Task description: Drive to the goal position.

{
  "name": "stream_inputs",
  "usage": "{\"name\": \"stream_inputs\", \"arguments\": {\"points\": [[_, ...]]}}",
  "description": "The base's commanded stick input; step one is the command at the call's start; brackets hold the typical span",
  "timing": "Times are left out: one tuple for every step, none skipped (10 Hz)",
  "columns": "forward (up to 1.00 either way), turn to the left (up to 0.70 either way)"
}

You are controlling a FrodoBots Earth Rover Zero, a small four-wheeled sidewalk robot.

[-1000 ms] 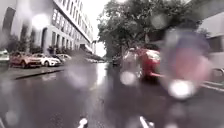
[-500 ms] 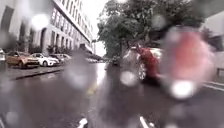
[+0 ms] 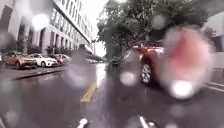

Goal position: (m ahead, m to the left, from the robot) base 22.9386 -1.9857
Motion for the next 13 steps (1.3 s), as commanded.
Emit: {"name": "stream_inputs", "arguments": {"points": [[0.70, 0.00], [0.70, 0.00], [0.70, 0.00], [0.70, 0.00], [0.70, 0.00], [0.70, 0.00], [0.70, 0.00], [0.70, 0.00], [0.70, 0.00], [0.70, 0.06], [0.70, 0.13], [0.70, 0.14], [0.70, 0.12]]}}
